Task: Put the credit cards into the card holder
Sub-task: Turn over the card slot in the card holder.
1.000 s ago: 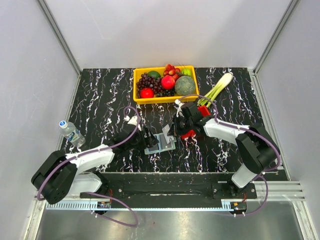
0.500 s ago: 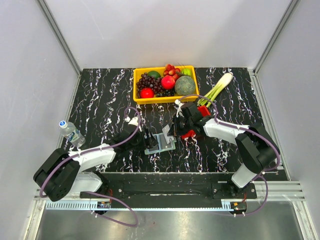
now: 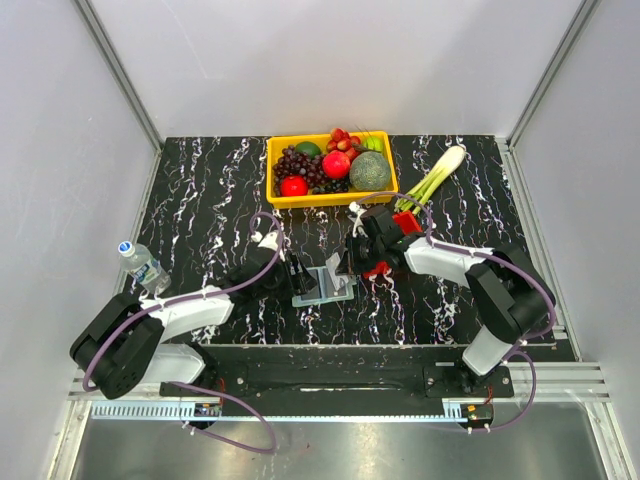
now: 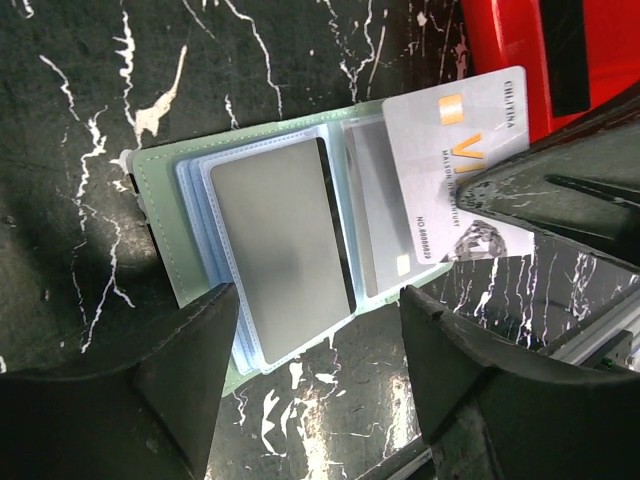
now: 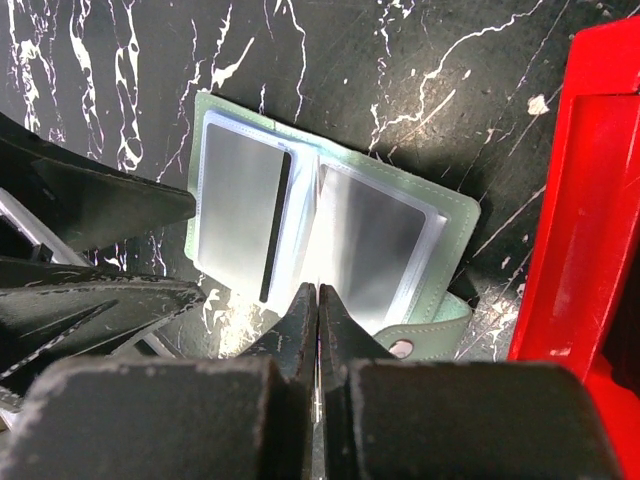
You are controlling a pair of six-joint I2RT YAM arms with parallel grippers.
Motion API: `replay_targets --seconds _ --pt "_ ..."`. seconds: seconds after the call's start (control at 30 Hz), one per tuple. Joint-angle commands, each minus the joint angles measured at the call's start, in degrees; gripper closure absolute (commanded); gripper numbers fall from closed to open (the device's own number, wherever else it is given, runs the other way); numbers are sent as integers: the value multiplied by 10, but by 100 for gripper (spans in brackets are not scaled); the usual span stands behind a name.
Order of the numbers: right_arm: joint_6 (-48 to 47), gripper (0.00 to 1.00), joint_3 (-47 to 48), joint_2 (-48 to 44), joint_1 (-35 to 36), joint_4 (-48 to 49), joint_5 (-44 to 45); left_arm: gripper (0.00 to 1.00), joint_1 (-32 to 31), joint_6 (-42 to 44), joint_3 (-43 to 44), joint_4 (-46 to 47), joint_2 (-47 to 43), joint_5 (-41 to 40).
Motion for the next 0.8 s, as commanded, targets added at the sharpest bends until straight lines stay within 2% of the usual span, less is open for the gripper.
replay_targets --seconds 0.0,0.4,0.77 --pt "-6 98 -2 4 7 15 9 32 0 -1 19 53 -15 16" --pt "-6 98 -7 -8 7 19 24 37 -4 -13 22 114 -5 50" --pt "5 98 -11 -7 7 2 64 39 -19 -26 52 183 64 94"
